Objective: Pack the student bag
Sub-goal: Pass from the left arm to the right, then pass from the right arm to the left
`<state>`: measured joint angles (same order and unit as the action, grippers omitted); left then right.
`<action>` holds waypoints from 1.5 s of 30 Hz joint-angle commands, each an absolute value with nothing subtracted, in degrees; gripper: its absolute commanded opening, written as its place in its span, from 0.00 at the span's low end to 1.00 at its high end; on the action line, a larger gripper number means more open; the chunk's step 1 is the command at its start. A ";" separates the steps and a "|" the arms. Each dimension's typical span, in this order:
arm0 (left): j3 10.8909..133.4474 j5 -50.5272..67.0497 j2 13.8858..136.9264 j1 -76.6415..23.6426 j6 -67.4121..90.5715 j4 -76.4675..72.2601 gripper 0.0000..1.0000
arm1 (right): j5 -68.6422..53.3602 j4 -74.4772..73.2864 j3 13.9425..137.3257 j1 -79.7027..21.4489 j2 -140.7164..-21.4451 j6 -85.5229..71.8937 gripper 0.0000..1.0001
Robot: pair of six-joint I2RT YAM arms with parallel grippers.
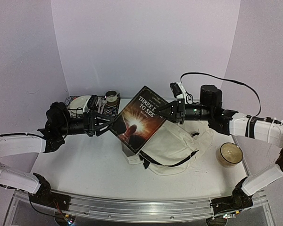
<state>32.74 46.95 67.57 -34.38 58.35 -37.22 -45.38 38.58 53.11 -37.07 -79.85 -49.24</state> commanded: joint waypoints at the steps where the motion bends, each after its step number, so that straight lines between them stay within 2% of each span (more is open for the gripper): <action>1: 30.87 43.05 66.28 -34.39 60.48 -41.90 0.71 | -40.89 50.50 52.71 -37.00 -79.75 -55.36 0.00; 4: 28.71 39.54 65.70 -34.85 62.58 -43.09 0.78 | -38.31 56.02 51.72 -37.00 -80.50 -59.72 0.00; 12: 28.00 30.65 68.25 -40.50 64.52 -47.32 0.86 | -34.26 67.77 50.58 -37.09 -83.49 -68.65 0.00; 21: 29.26 26.99 79.47 -43.94 70.59 -66.34 0.87 | -32.52 70.21 49.66 -37.85 -83.98 -71.18 0.00; 25: 30.48 26.50 82.62 -44.85 71.54 -70.93 0.83 | -31.80 70.40 48.72 -38.17 -83.91 -71.28 0.00; 31: 31.18 25.04 82.78 -44.87 70.98 -72.50 0.69 | -31.32 70.49 47.54 -39.17 -85.02 -71.18 0.00; 41: 27.56 22.22 80.54 -44.90 72.27 -73.15 0.11 | -31.02 69.12 45.88 -39.41 -87.37 -68.58 0.00; 43: 25.98 20.59 79.59 -44.89 72.52 -73.10 0.02 | -30.93 66.85 45.79 -39.46 -87.63 -66.68 0.01; 45: 24.36 19.14 79.03 -44.64 73.12 -73.11 0.00 | -30.94 64.42 45.65 -39.44 -87.65 -64.13 0.07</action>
